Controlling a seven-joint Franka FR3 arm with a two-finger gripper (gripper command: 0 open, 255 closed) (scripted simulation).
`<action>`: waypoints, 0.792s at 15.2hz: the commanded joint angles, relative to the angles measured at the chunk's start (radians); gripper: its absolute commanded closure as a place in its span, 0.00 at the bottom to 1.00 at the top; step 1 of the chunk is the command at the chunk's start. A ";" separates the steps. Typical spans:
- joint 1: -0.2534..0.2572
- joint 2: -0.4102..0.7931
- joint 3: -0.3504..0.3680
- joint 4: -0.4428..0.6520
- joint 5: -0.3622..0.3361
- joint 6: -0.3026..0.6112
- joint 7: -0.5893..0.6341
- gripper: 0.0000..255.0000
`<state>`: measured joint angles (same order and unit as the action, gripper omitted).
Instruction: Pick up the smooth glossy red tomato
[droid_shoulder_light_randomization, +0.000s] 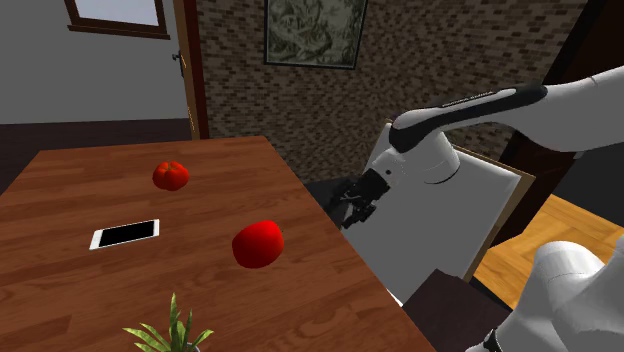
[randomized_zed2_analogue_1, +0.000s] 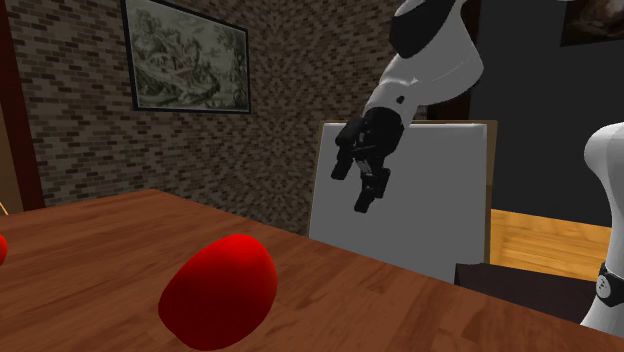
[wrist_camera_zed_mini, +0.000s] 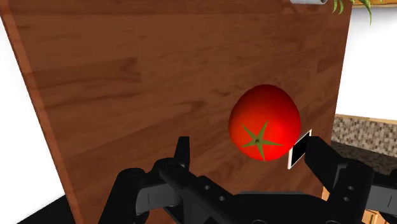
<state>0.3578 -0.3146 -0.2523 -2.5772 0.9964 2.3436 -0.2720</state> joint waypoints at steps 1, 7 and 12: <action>0.049 0.091 -0.030 0.045 0.172 0.006 -0.111 0.00; 0.101 0.326 -0.046 0.194 0.585 -0.105 -0.345 0.00; 0.099 0.412 -0.040 0.231 0.692 -0.152 -0.418 0.00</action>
<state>0.4582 0.0845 -0.2919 -2.3470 1.6748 2.1986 -0.6748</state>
